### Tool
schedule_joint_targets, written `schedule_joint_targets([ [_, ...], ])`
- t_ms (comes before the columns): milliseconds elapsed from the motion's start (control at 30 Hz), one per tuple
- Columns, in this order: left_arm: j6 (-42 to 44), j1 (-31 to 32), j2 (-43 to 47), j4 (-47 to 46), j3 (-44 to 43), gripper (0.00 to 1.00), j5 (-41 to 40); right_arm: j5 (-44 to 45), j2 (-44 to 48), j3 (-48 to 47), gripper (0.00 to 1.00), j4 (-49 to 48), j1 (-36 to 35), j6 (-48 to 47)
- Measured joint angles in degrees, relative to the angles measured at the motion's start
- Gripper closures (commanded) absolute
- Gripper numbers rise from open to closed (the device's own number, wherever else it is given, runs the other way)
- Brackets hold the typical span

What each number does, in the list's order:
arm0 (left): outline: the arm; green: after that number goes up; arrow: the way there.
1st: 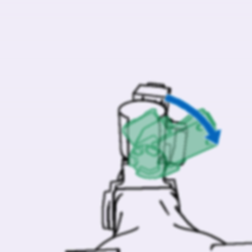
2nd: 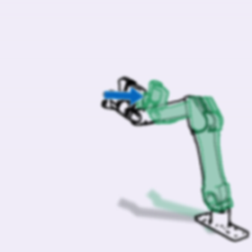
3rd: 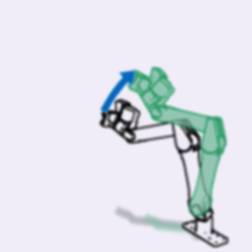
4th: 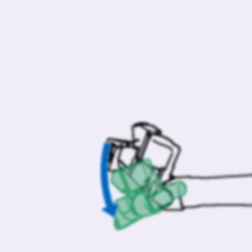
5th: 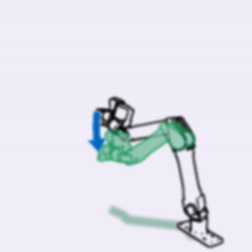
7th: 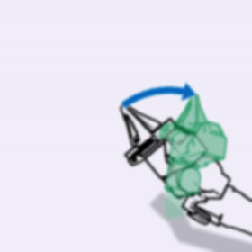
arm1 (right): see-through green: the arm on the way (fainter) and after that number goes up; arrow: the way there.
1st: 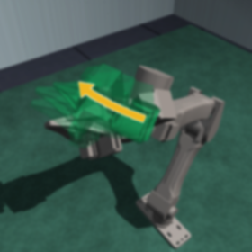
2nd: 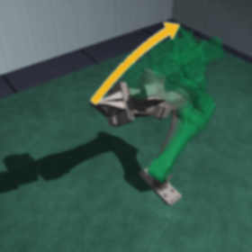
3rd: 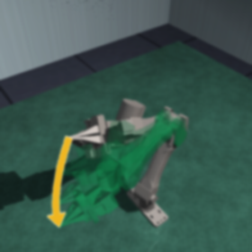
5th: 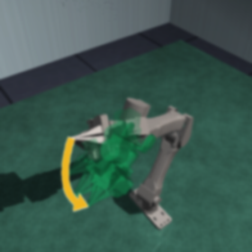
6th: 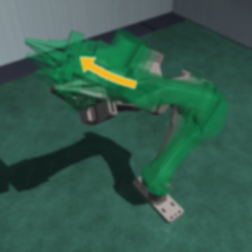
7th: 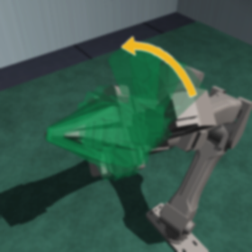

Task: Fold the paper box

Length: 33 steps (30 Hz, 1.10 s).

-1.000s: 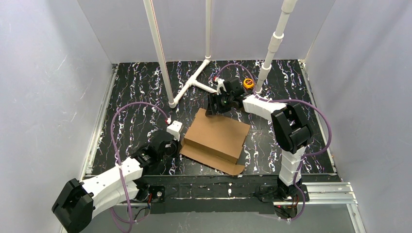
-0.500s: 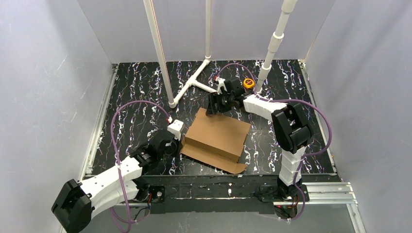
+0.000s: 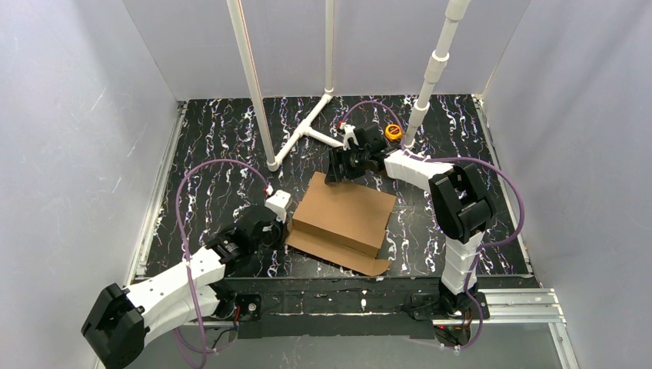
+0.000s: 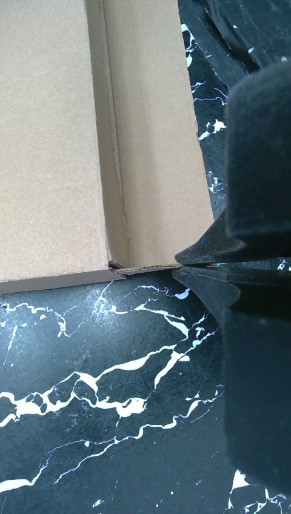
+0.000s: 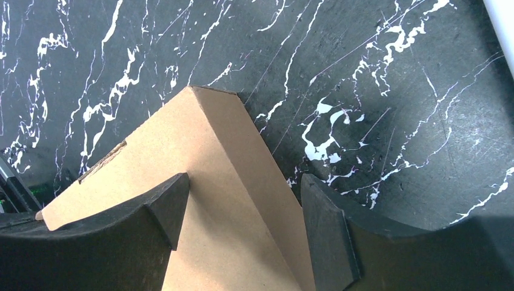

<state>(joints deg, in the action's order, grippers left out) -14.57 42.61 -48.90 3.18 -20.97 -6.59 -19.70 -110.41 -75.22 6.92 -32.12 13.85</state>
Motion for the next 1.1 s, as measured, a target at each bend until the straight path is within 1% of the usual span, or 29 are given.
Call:
schedule_joint_targets([
  [433, 0.4, 0.0, -4.7, 2.6, -3.6, 1.0, 0.0, -0.6, -0.2, 0.0, 0.26, 0.0, 0.0, 0.0],
  [767, 0.7, -0.2, -11.4, 7.6, -10.2, 1.0, -0.5, -0.3, -0.3, -0.1, 0.27, -0.3, 0.2, -0.2],
  [933, 0.6, -1.1, -13.5, 10.6, -13.4, 1.0, -0.2, 0.0, -0.4, -0.4, 0.27, -0.4, 0.2, -0.5],
  [1100, 0.6, -3.8, -15.4, 12.5, -15.6, 1.0, 2.4, 0.1, -0.7, -0.8, 0.27, -0.6, 0.2, -0.6],
])
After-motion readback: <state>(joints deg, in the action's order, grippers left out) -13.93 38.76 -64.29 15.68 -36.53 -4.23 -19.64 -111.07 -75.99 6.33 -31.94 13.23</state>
